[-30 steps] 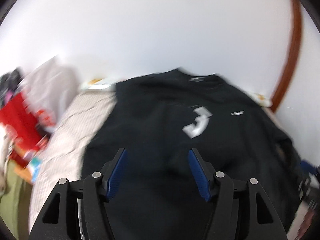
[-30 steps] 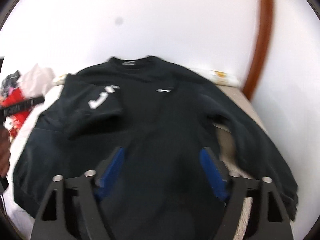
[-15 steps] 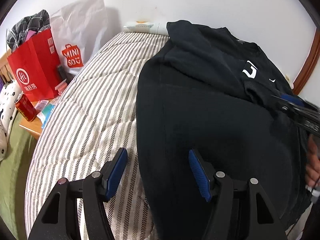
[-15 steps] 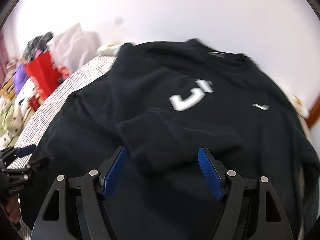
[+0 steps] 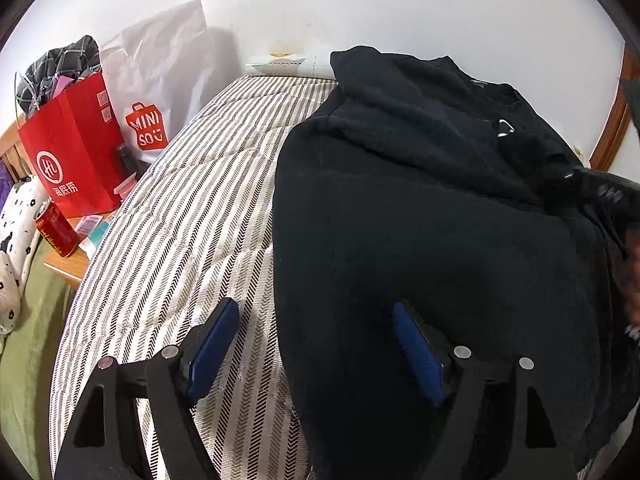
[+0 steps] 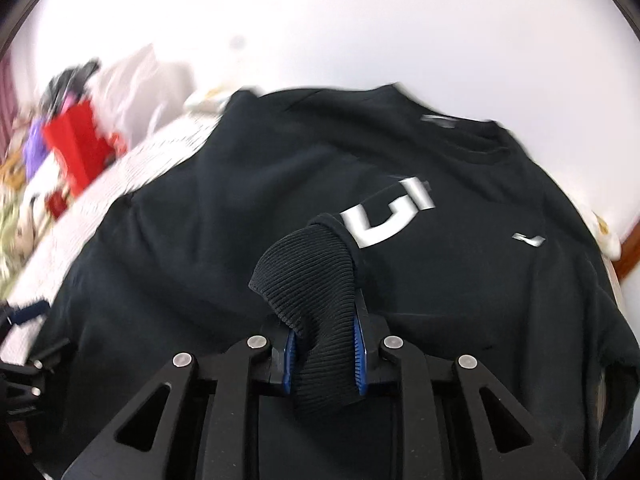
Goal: Fold small clothes
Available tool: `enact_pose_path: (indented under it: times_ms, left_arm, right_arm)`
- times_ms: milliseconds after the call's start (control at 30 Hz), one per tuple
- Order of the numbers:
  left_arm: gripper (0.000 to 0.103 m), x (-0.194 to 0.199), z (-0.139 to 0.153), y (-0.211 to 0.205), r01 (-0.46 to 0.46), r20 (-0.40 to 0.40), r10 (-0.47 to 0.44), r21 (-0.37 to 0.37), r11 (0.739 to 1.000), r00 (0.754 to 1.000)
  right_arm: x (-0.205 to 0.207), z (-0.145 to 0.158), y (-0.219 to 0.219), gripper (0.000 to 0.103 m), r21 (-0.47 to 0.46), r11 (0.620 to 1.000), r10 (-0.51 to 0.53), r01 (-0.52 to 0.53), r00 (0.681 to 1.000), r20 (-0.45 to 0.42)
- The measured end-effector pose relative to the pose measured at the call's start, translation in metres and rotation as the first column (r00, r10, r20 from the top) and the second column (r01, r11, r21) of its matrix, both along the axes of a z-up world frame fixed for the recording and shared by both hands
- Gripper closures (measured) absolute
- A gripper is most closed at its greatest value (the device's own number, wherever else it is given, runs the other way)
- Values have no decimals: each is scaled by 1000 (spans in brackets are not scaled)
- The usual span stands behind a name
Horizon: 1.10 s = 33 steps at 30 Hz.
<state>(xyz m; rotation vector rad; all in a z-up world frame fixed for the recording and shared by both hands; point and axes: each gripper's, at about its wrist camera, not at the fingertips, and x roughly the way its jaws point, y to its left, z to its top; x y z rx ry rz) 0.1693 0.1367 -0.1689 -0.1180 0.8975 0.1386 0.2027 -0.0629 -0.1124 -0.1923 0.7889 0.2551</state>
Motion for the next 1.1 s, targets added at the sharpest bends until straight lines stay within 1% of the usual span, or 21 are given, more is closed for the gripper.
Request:
enact_pose_path:
  times_ms: [67, 100, 200, 233, 400, 533, 600, 700, 833, 867, 900, 967, 1033, 1100]
  left_arm:
    - [25, 0, 0, 0, 1, -2, -1, 3, 1000, 1000]
    - [25, 0, 0, -1, 1, -2, -1, 5, 1000, 1000]
    - [24, 0, 0, -1, 1, -3, -1, 4, 1000, 1000]
    - [24, 0, 0, -1, 0, -3, 0, 5, 1000, 1000]
    - [23, 0, 0, -1, 0, -3, 0, 5, 1000, 1000]
    - [22, 0, -1, 0, -1, -5, 1, 7, 1000, 1000]
    - [22, 0, -1, 1, -2, -5, 2, 8, 1000, 1000]
    - [20, 0, -1, 1, -5, -7, 5, 9, 1000, 1000]
    - [19, 0, -1, 1, -7, -8, 7, 10, 1000, 1000]
    - [19, 0, -1, 1, -7, -8, 7, 10, 1000, 1000]
    - [19, 0, -1, 1, -7, -8, 7, 10, 1000, 1000]
    - [18, 0, -1, 1, -8, -7, 8, 9, 1000, 1000]
    - [18, 0, -1, 1, -9, -6, 9, 7, 1000, 1000]
    - [18, -2, -1, 1, 1, -11, -1, 15, 1000, 1000]
  right_arm:
    - [1, 8, -25, 81, 79, 997, -12, 12, 1000, -13]
    - [1, 12, -35, 81, 100, 995, -22, 23, 1000, -5]
    - [5, 20, -68, 83, 71, 989, -133, 129, 990, 53]
    - [10, 22, -84, 84, 77, 982, -178, 174, 983, 50]
    - [20, 28, -148, 88, 152, 939, -316, 309, 948, 28]
    - [21, 24, -179, 89, 203, 911, -366, 360, 931, -8]
    - [22, 18, -191, 89, 199, 899, -391, 391, 919, -40]
    - [15, 12, -203, 89, 239, 879, -408, 412, 910, -70]
    - [9, 8, -215, 89, 260, 871, -413, 417, 908, -73]
    - [11, 5, -217, 85, 261, 870, -410, 417, 908, -84]
    - [13, 3, -218, 84, 246, 872, -414, 424, 905, -93]
    - [14, -1, -215, 84, 160, 873, -455, 460, 888, -72]
    - [10, -6, -214, 81, 85, 873, -475, 480, 877, -73]
    - [1, -10, -217, 81, 48, 874, -478, 483, 874, -81]
